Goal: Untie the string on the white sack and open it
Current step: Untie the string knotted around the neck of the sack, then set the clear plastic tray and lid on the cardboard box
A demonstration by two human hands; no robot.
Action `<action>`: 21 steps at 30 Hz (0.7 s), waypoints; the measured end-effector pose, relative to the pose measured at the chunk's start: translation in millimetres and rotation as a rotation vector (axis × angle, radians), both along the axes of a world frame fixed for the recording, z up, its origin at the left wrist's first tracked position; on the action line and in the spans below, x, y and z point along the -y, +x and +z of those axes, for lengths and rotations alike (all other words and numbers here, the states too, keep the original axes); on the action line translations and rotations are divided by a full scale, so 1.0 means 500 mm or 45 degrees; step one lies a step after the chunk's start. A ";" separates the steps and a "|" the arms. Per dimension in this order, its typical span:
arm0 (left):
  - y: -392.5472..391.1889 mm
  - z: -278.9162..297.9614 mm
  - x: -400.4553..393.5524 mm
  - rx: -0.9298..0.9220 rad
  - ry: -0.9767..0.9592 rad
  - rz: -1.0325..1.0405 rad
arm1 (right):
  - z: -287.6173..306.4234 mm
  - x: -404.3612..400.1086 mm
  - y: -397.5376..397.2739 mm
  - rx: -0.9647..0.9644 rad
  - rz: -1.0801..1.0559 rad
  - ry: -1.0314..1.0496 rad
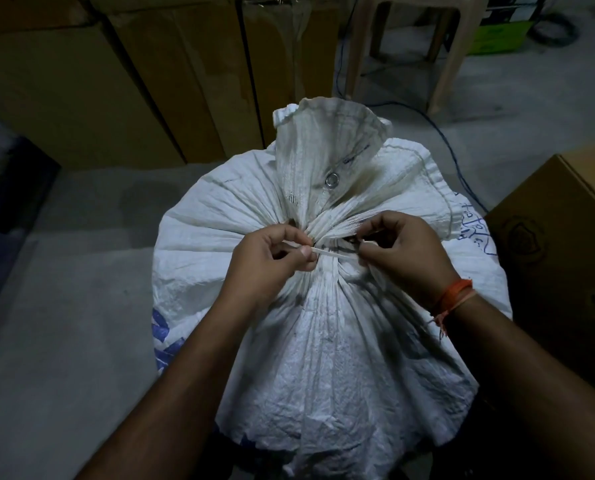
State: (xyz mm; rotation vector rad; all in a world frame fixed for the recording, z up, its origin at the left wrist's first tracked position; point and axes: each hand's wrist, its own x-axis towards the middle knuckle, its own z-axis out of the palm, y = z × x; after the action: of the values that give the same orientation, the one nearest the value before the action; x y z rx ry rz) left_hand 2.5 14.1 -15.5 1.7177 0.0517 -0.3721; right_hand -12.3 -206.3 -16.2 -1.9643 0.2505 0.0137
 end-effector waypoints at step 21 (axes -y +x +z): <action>-0.239 0.119 0.063 0.919 0.733 -0.112 | 0.106 0.168 -0.351 -0.119 -0.302 -0.079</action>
State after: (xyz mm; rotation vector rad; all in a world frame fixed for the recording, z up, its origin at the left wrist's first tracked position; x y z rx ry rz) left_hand -117.1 -17.4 43.8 2.3374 -0.4851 0.2453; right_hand -187.8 -290.5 37.0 -1.9863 0.5492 -0.0571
